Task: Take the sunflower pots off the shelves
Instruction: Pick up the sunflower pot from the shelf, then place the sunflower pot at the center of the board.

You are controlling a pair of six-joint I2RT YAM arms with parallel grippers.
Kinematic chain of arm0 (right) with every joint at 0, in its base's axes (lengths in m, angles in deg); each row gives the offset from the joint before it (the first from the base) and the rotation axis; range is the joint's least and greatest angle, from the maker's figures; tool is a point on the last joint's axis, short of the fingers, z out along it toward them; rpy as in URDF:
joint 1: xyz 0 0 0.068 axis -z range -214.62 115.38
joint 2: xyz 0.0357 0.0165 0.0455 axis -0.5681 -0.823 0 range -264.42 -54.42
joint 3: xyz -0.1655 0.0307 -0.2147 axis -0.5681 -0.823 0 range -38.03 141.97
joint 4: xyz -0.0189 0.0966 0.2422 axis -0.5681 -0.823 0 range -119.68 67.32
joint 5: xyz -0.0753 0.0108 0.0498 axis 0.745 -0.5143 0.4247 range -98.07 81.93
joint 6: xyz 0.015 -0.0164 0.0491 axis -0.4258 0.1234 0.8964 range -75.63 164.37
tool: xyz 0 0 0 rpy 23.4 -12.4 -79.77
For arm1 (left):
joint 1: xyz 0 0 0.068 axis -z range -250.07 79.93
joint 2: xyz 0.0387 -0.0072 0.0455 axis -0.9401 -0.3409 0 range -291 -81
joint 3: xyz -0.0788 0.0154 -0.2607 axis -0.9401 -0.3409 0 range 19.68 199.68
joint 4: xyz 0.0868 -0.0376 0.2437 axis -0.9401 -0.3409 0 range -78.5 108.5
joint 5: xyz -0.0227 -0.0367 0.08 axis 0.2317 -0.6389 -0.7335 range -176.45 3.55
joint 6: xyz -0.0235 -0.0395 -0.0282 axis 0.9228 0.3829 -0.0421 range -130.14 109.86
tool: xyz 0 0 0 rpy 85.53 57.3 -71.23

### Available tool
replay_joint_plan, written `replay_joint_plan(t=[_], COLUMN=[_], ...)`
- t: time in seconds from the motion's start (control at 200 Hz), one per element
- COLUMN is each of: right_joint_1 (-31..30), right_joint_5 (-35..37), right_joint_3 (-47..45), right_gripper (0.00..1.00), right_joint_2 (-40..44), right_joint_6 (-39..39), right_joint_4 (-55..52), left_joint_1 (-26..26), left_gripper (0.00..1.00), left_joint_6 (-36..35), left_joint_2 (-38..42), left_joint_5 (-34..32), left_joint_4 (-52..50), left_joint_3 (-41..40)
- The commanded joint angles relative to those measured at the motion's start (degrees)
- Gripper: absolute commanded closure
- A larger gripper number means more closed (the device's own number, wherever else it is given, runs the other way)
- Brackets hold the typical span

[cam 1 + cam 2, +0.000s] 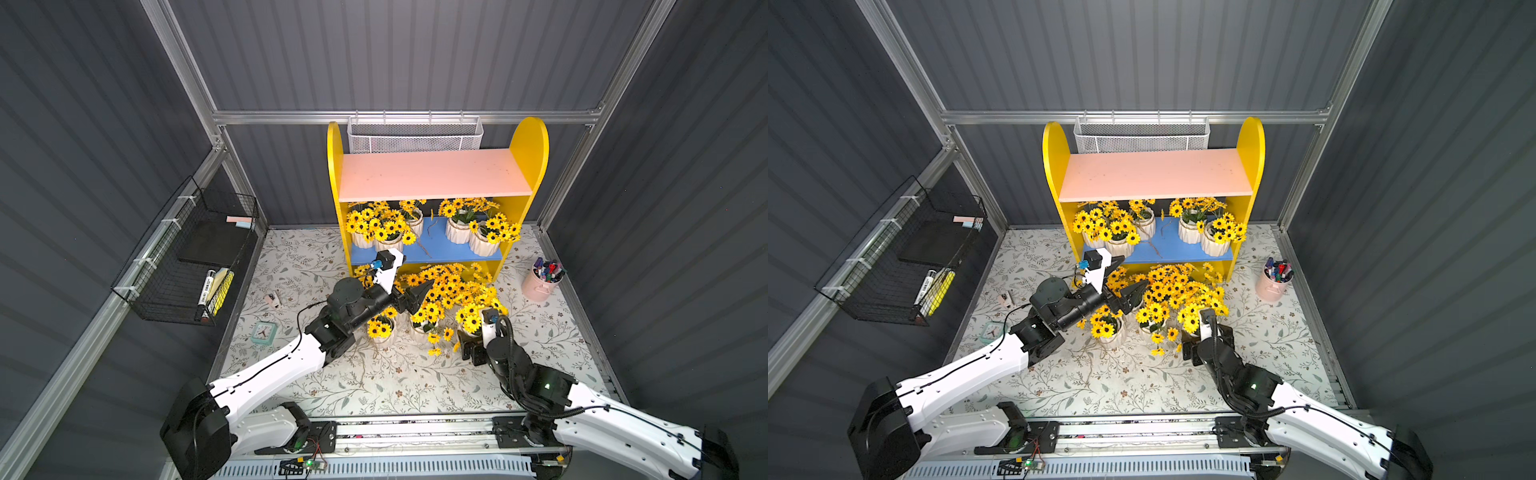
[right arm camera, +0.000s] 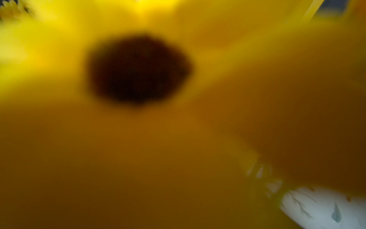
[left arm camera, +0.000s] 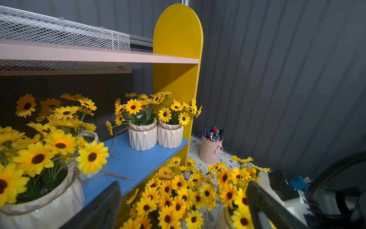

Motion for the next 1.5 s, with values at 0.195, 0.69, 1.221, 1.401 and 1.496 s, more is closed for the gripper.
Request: replay_joint_plan(t=[0.195,0.69,1.221,1.401,1.496], right_joint_1=[-0.25,0.19,-1.26,-2.9,-3.91], right_joint_5=[6.07,6.54,-1.49,-1.59,-0.65], right_joint_3=[-4.54,-3.7,1.82,2.86,3.36], right_gripper=[1.0,1.0,1.0,1.0,1.0], right_joint_2=[-11.93,-40.58,-49.19,-52.84,-53.59], right_joint_6=[2.49,1.5,2.88,3.82,3.45], right_joint_4=[26.28,49.39,51.41,53.15,53.04], left_joint_1=[0.24,0.56,0.5,0.61,0.53], left_gripper=[0.01,0.0,0.01,0.01,0.01], left_joint_6=[-1.69,-2.17,0.69,0.69,0.68], left_joint_2=[1.62,0.95,-3.01,-2.25,-1.87], left_joint_5=[-1.13,-5.14,-21.18,-21.91,-21.99], left_joint_4=[0.28,0.38,-6.51,-6.22,-6.04], left_joint_3=[-0.07,-0.53,3.01,2.69,2.57])
